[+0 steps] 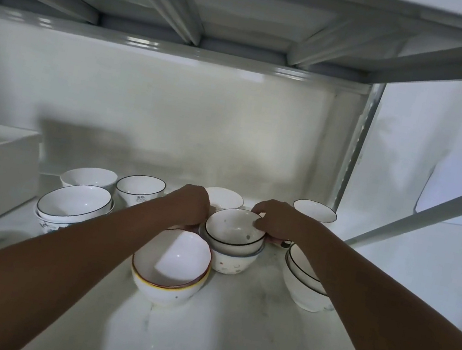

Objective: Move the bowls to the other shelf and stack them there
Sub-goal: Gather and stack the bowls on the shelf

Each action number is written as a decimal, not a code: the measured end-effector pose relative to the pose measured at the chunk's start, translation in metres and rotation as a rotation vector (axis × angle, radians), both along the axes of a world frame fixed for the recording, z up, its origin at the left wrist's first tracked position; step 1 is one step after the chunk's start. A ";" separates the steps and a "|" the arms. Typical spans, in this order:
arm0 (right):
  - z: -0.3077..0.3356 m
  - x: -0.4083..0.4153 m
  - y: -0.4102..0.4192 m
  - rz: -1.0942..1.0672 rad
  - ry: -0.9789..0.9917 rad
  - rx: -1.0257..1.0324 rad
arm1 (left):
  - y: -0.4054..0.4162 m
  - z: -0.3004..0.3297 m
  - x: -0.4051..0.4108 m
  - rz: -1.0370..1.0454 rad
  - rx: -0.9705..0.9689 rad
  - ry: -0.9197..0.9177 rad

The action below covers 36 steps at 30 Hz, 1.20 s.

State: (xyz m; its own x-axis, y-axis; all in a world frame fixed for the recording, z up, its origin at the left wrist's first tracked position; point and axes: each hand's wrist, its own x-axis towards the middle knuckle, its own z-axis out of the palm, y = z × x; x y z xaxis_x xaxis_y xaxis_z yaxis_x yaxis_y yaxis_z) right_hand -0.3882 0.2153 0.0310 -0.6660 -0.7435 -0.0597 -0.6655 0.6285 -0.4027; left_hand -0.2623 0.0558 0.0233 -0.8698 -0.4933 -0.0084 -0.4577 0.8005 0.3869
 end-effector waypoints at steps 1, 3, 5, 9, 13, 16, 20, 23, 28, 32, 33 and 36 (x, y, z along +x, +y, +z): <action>-0.002 0.001 -0.002 0.013 0.032 0.008 | -0.001 0.000 0.004 -0.011 0.037 0.005; -0.004 0.003 -0.006 0.032 0.110 0.033 | -0.006 0.000 0.008 -0.015 0.008 0.036; -0.006 0.003 -0.008 0.038 0.162 0.057 | -0.009 0.001 0.010 0.005 -0.034 0.114; -0.010 0.002 -0.008 0.053 0.246 0.108 | -0.015 0.006 0.022 0.000 0.004 0.167; -0.014 0.002 -0.011 0.040 0.336 0.181 | -0.034 0.011 0.042 0.104 0.039 0.233; -0.015 0.004 -0.011 0.017 0.385 0.233 | -0.048 0.007 0.057 0.185 0.027 0.315; -0.016 0.007 -0.012 0.012 0.452 0.288 | -0.062 -0.009 0.066 0.288 0.025 0.362; -0.017 0.009 -0.015 0.017 0.518 0.317 | -0.063 -0.017 0.064 0.347 0.164 0.291; -0.011 0.005 -0.018 0.003 0.424 0.351 | -0.056 -0.038 0.058 0.394 0.435 0.251; -0.004 -0.015 -0.031 -0.158 0.076 0.045 | -0.058 -0.054 0.058 0.345 0.658 0.315; -0.004 -0.020 -0.036 -0.219 -0.010 -0.054 | -0.059 -0.057 0.058 0.344 0.679 0.342; -0.007 -0.027 -0.054 -0.279 -0.166 -0.189 | -0.057 -0.061 0.057 0.385 0.742 0.427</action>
